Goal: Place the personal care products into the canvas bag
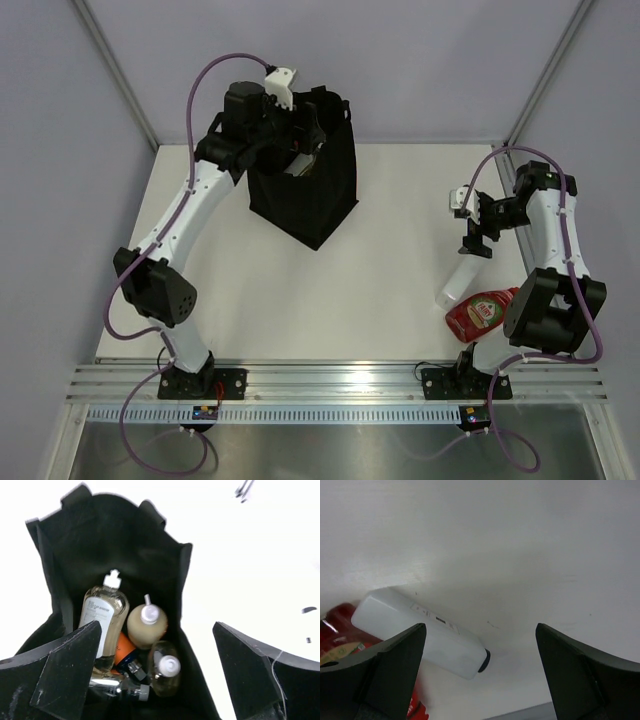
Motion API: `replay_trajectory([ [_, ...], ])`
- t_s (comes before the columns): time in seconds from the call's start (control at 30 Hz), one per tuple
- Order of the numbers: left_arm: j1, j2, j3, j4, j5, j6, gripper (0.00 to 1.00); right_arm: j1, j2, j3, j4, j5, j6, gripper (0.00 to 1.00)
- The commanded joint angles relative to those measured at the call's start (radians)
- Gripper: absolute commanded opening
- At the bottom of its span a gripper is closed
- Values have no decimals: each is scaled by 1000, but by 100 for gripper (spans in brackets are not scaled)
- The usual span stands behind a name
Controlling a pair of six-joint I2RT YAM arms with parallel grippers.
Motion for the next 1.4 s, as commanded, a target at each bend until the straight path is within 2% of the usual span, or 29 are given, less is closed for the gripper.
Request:
replay_trajectory([
  [0.0, -3, -172, -10, 42, 56, -26, 99, 11, 3, 5, -286, 198, -350, 99],
  [0.1, -2, -314, -105, 43, 50, -36, 99, 23, -2, -46, -283, 326, -396, 100],
  [0.2, -2, -482, -285, 60, 12, -36, 99, 36, -39, -139, -234, 450, -445, 100],
  [0.23, -2, -524, -381, 62, 1, -35, 99, 48, -46, -164, -217, 467, -464, 100],
  [0.37, 0, -725, -591, 39, -76, -50, 99, 97, -65, -247, -119, 498, -484, 100],
  [0.57, 0, -980, -844, 31, -157, -148, 99, 189, -1, -299, -24, 533, -416, 100],
  [0.7, 0, -1067, -975, 75, -180, -245, 99, 213, 45, -351, 74, 593, -393, 100],
  [0.87, 0, -1097, -1067, 152, -171, -314, 99, 232, 87, -391, 209, 619, -294, 93],
  [0.9, 0, -1094, -1075, 157, -166, -318, 99, 232, 95, -390, 231, 611, -242, 91],
  [1.03, 0, -1068, -1066, 158, -159, -311, 99, 232, 136, -342, 329, 584, -84, 68],
  [1.07, 0, -1063, -1066, 163, -157, -309, 99, 232, 157, -331, 346, 568, -46, 52],
  [1.13, 0, -1048, -1069, 177, -146, -311, 99, 232, 177, -295, 383, 550, 59, 40],
  [1.17, 0, -1042, -1072, 181, -143, -315, 99, 232, 197, -282, 387, 532, 90, 29],
  [1.27, 0, -1026, -1078, 195, -131, -326, 99, 232, 219, -218, 381, 472, 218, 20],
  [1.37, 0, -1020, -1084, 200, -125, -331, 99, 232, 246, -120, 348, 345, 375, 12],
])
